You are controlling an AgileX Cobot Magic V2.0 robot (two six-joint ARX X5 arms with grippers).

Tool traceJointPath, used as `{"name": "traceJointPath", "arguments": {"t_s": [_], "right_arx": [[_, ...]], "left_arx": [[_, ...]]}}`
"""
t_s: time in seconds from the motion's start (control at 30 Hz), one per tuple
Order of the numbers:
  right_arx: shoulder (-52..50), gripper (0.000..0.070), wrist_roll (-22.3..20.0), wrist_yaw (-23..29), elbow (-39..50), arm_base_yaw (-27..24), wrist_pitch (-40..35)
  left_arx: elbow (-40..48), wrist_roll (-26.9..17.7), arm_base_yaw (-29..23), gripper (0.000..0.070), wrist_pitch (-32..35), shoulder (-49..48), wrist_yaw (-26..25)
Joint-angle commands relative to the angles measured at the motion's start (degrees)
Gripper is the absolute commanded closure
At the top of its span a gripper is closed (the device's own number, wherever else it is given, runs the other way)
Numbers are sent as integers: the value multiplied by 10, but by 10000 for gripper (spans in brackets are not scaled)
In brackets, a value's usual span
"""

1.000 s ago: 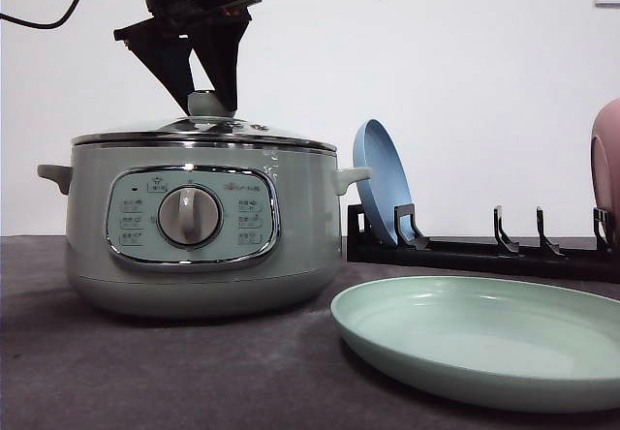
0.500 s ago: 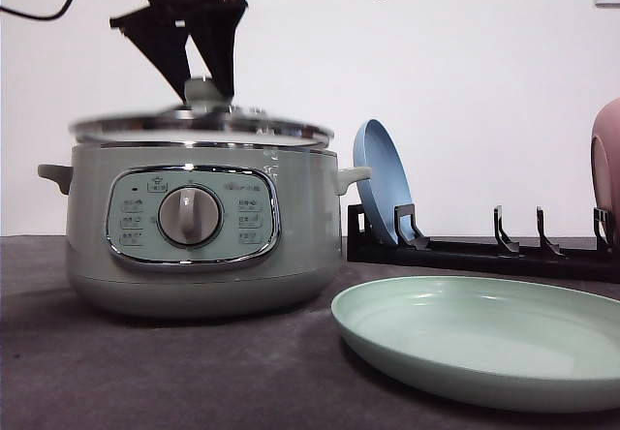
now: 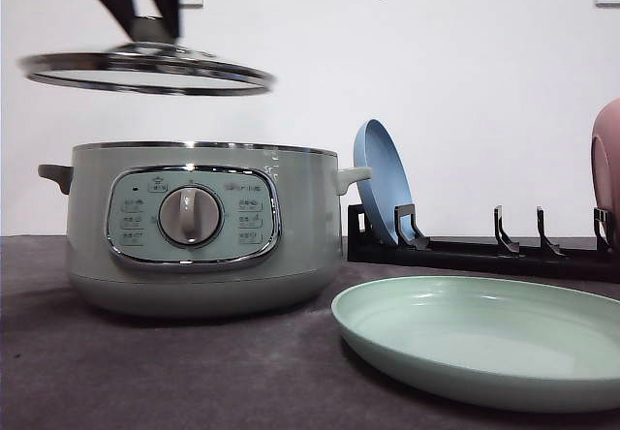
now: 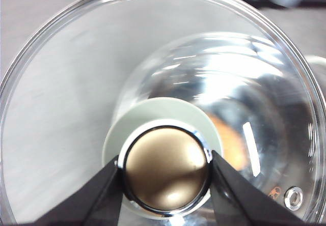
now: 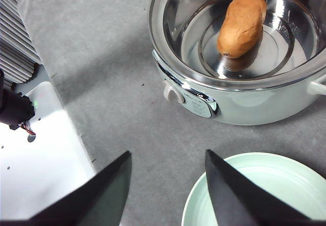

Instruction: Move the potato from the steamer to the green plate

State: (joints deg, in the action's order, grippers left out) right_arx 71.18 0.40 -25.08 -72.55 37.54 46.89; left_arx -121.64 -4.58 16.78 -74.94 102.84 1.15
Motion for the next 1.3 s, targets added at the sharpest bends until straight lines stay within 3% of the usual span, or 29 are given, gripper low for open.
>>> {"name": "traceJointPath", "arguments": {"t_s": [0.0,0.3,0.47,0.57,0.7,0.8,1.0,1.27], "right_arx": [[6,416,-4,1,-10,4,-5],[6,416,5,1,-10,4,-6],[6,414,15,26,-10,4,-6],[7,380,27,31,-10,4,-12],[13,227,51,34,-11,4,-35],[23,165,64,43,-14,4,-57],[81,162,64,44,-72,4,-61],[222,162,52,45,-237,5,-34]], "left_arx": [[-27,2,-20,699,10,-18,2],[-27,-3,-140,699,8,-39,2],[-27,-3,-178,699,8,-39,1],[-27,-3,-189,699,8,-39,1],[-27,-2,-193,699,11,-39,1],[-27,-1,-194,699,12,-39,1],[-27,7,-194,699,12,-39,1],[-27,8,-194,699,12,-39,1]]}}
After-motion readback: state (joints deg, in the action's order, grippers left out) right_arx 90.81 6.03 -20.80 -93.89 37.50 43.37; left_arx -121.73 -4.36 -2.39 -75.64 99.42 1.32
